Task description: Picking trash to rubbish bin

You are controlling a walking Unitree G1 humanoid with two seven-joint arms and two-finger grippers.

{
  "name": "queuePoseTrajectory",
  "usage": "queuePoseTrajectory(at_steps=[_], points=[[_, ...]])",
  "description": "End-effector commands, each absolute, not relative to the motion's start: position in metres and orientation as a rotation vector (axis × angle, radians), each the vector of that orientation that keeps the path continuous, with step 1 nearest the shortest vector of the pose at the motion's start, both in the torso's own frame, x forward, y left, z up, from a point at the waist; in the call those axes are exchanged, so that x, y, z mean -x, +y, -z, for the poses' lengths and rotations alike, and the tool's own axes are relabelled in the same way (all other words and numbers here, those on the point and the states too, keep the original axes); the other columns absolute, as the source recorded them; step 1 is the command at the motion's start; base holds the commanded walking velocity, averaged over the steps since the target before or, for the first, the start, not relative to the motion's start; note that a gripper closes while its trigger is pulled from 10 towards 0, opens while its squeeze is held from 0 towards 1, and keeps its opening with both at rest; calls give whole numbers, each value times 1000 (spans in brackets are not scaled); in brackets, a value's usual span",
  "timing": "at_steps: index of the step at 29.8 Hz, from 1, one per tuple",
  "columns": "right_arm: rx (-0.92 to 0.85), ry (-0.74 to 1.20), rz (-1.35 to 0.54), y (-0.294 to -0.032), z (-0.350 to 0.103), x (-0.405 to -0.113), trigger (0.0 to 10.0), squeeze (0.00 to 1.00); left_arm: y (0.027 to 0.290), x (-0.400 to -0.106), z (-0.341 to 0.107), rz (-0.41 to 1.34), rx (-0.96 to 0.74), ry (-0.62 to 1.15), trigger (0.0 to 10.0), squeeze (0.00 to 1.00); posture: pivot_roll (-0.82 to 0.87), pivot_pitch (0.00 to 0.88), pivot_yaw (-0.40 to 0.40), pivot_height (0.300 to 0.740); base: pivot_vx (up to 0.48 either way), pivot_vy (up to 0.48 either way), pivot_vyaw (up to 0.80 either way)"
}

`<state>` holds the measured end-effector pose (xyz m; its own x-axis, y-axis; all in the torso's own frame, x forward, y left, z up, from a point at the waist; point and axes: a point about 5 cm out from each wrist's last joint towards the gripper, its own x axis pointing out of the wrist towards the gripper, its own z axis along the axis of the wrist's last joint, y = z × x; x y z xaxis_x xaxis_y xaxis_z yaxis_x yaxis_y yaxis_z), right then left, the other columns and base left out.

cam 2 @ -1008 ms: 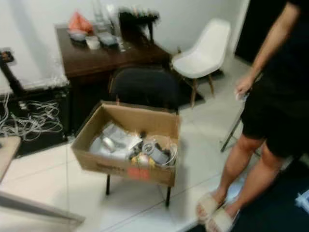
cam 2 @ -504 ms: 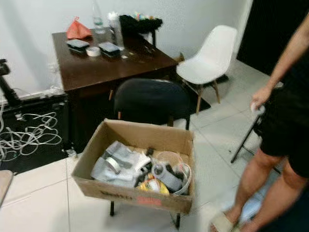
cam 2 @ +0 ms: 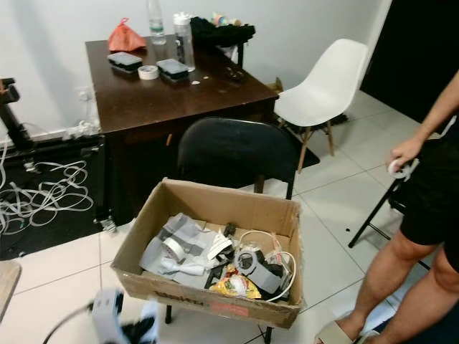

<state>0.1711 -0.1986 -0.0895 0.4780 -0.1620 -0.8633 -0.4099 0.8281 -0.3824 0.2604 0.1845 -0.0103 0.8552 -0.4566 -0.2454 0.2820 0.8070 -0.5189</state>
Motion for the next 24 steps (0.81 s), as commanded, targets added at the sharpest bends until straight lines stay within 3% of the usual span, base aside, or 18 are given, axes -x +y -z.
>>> queuePoseTrajectory(at_steps=[1, 3, 4, 6, 11, 15, 17, 24], points=[[592, 1127, -185, -196, 96, -158, 10000, 0, 172, -266, -4, 572, 566, 289, 10000, 0, -65, 171, 30, 740, 0, 0, 0], [592, 1127, -184, -197, 96, -158, 10000, 0, 158, -277, -30, 756, 613, 171, 10000, 0, -66, 172, 30, 740, 0, 0, 0], [592, 1127, -184, -197, 96, -158, 10000, 0, 158, -277, -30, 756, 613, 171, 10000, 0, -66, 172, 30, 740, 0, 0, 0], [592, 1128, -184, -197, 96, -158, 10000, 0, 136, -282, -56, 952, 608, 82, 10000, 0, -65, 173, 30, 740, 0, 0, 0], [593, 1131, -186, -197, 96, -158, 10000, 0, 105, -291, -70, 1019, 568, 35, 10000, 0, -70, 176, 32, 740, 0, 0, 0], [592, 1132, -186, -197, 96, -158, 10000, 0, 84, -299, -73, 988, 566, 36, 10000, 0, -74, 178, 32, 740, 0, 0, 0], [593, 1133, -186, -196, 96, -157, 10000, 0, 68, -311, -79, 853, 550, 25, 10000, 0, -81, 179, 33, 740, 0, 0, 0], [596, 1136, -186, -195, 96, -156, 10000, 0, 62, -332, -90, 573, 543, 39, 10000, 0, -92, 180, 38, 740, 0, 0, 0]])
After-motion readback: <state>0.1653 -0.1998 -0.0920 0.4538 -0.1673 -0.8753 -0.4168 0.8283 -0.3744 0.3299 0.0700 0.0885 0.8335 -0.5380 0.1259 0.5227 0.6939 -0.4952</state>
